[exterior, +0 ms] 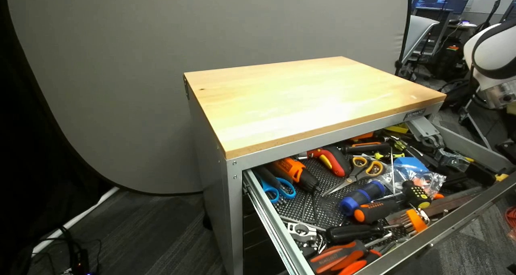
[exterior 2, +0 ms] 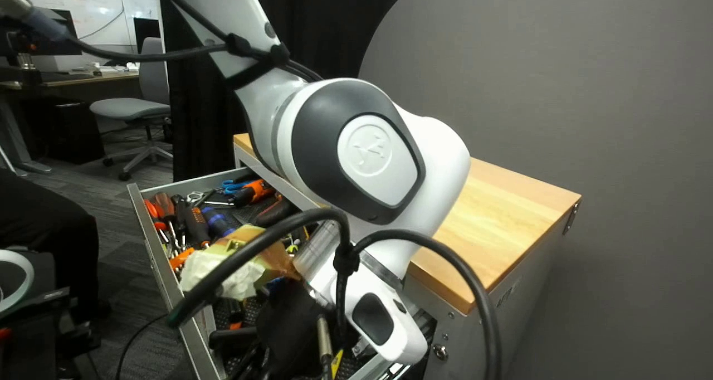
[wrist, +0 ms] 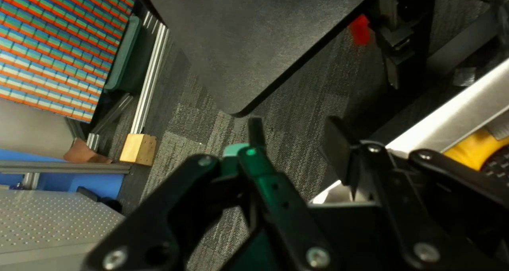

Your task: Take the black screw driver from the top of the cabinet and put in the open drawer the close the drawer

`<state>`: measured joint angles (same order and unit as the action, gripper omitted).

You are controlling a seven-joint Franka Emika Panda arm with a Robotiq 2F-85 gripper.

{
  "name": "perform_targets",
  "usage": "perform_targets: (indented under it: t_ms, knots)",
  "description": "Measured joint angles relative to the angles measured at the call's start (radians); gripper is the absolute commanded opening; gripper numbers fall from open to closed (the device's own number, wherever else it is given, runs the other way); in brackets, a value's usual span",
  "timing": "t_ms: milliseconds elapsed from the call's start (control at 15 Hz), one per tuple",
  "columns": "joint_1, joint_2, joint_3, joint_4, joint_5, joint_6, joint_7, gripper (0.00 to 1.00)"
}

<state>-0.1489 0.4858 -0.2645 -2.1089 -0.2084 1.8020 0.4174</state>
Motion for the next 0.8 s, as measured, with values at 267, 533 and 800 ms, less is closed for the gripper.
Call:
perform_targets:
  t_ms: [267,533,800]
  knots:
    - [-0.017,0.000,-0.002,0.004,0.120,0.024,0.048,0.00]
    - [-0.045,-0.004,-0.009,0.007,0.235,0.043,0.104,0.00]
    - [-0.064,-0.018,-0.016,0.007,0.337,0.088,0.163,0.00]
